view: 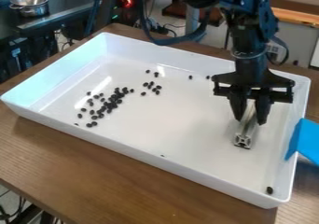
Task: Sweep into pile
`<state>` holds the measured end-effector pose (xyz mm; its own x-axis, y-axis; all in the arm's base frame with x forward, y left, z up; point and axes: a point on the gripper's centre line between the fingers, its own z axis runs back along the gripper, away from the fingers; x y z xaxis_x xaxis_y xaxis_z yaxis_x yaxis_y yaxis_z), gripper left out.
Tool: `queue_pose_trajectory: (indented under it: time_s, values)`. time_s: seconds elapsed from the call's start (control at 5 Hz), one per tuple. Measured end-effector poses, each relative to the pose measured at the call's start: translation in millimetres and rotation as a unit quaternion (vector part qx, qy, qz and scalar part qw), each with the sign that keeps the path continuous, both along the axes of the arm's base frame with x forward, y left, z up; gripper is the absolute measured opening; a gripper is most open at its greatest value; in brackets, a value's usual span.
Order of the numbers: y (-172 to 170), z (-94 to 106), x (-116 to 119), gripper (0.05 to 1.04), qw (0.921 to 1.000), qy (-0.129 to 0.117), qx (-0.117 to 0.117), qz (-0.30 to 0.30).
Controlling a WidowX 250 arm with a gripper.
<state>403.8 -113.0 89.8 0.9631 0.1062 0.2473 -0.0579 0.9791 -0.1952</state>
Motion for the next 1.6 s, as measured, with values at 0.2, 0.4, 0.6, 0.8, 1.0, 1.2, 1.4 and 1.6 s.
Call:
queue_pose_trajectory:
  time_s: [0.2,0.4,0.6,0.8,1.0,1.2,1.4,1.6]
  values:
    - [16.4,-3.4,0.9,0.366,0.9997,0.007,-0.021,0.008]
    - [46.2,-4.7,1.5,0.366,0.9987,0.01,-0.045,0.022]
    - [74.8,-3.7,-2.5,0.366,0.9973,0.007,-0.063,0.038]
    - [84.9,-3.9,-8.4,0.366,0.9967,0.003,-0.071,0.04]
    - [104.6,-3.7,-12.2,0.366,0.9954,-0.006,-0.076,0.058]
    - [116.6,-4.4,-17.5,0.366,0.9944,-0.013,-0.072,0.076]
    - [137.4,-2.0,-33.6,0.366,0.994,-0.022,-0.051,0.095]
    - [160.6,-0.6,-57.4,0.366,0.9922,-0.018,-0.01,0.123]
